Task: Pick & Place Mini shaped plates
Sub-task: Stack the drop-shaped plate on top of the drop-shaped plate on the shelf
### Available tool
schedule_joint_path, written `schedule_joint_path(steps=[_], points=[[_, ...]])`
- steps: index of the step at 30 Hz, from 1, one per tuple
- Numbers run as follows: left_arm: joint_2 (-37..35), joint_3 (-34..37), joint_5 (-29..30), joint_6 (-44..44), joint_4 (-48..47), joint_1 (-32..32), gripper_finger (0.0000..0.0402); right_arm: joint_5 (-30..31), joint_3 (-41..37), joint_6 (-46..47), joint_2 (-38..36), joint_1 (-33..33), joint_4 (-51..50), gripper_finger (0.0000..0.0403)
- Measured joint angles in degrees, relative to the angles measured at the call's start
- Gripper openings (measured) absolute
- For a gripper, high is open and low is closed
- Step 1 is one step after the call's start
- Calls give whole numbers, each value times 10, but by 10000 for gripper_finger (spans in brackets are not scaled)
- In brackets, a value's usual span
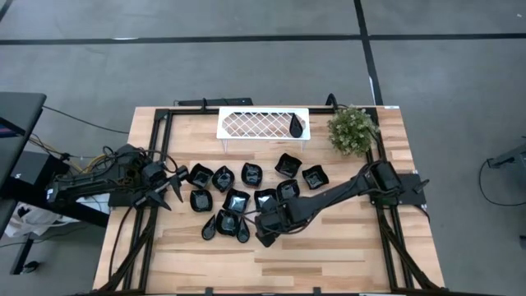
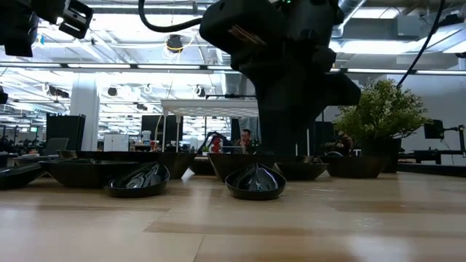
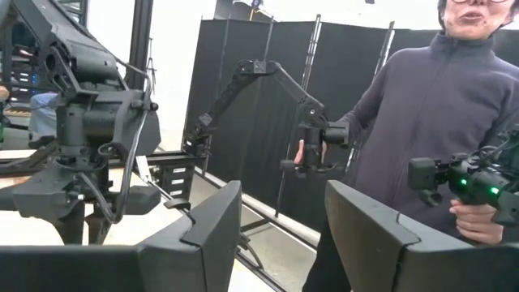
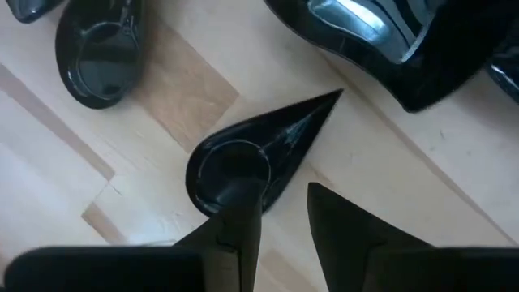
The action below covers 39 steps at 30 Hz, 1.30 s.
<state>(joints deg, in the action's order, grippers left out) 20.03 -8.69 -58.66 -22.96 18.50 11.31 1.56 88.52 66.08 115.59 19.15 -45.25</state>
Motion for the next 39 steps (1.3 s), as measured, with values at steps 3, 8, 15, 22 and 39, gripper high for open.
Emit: schedule_joint_path(steps=[3,8,15,22,39], points=[[0,0,0,0,0,0,182,1,-9,0,1,1,13,98],[0,0,0,0,0,0,182,11,-9,0,0,0,11,118],[0,0,0,0,0,0,182,16,-13,-15,0,-12,12,161],[0,0,0,0,0,0,182,15,-27,-15,0,-17,24,173],[0,0,0,0,0,0,182,1,-74,19,0,-9,98,161]])
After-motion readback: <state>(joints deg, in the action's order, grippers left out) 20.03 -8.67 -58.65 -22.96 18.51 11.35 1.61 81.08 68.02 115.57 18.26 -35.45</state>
